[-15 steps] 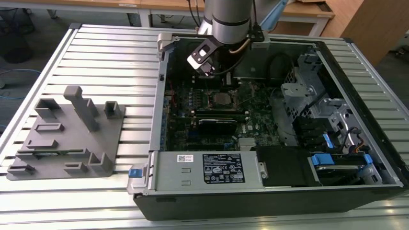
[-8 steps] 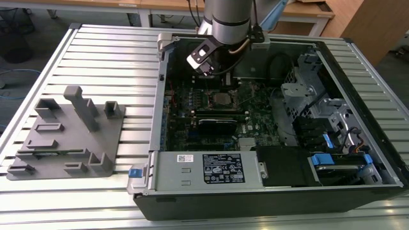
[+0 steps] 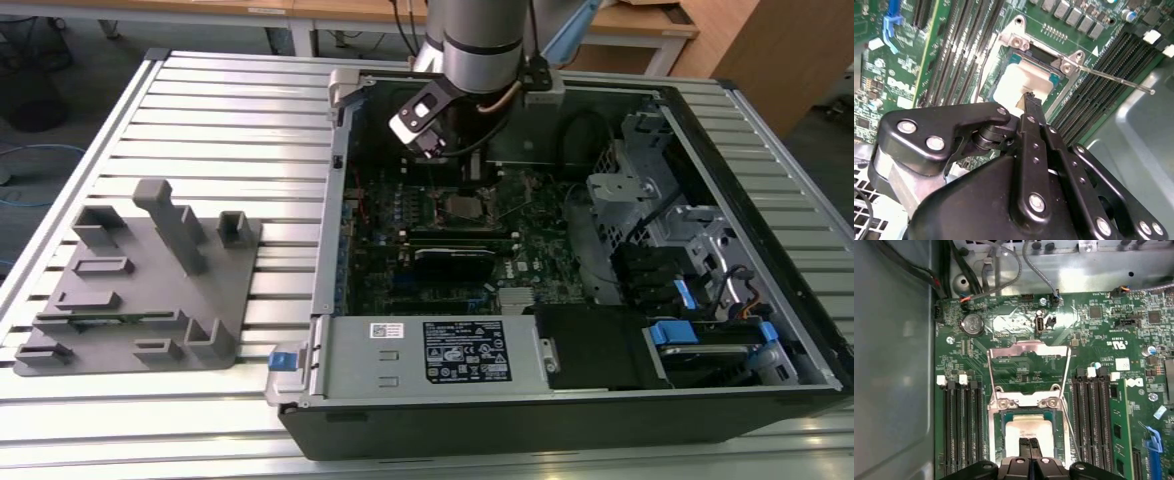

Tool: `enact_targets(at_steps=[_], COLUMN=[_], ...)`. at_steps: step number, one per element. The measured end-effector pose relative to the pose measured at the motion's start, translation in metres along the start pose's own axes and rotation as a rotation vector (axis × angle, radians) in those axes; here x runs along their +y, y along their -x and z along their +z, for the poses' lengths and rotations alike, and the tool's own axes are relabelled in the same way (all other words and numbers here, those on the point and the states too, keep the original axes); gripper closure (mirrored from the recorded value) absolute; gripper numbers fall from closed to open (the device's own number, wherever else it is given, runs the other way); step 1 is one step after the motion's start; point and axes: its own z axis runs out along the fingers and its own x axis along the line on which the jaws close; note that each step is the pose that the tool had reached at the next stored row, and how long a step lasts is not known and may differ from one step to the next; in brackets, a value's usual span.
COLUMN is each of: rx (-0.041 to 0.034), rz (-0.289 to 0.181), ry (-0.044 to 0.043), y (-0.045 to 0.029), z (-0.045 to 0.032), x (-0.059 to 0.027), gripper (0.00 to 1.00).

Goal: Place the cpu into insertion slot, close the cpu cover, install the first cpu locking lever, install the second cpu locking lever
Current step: 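Place the cpu into insertion slot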

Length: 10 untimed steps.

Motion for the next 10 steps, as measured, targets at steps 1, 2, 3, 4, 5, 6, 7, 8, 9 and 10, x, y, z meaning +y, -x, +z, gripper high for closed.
enact_targets(at_steps=[1,2,3,4,5,6,7,8,9,10], rx=[-0.0015,-0.0016,-0.0017,-0.0021,-0.0030,-0.0044,-0.0059,-0.0072,-0.0081,-0.0089], rz=[0.000,0.000,0.000,0.000,0.000,0.000,0.000,0.000,0.000,0.000], ry=[-0.0025,-0.0036,-0.0061,-0.0122,-0.0209,-0.0309,-0.0394,-0.0463,-0.0520,-0.0572], y=[0.0000,0.0000,0.0001,0.0001,0.0002,0.0002,0.0003,0.0006,0.0008,0.0009], z=[0.0001,0.0006,0.0010,0.0013,0.0016,0.0018,0.0021,0.0025,0.0030,0.0035], x=[0.0001,0.0003,0.0018,0.0044,0.0067,0.0081,0.0085,0.0085,0.0084,0.0084], gripper=[0.89,0.89,0.89,0.89,0.89,0.89,0.89,0.89,0.89,0.89])
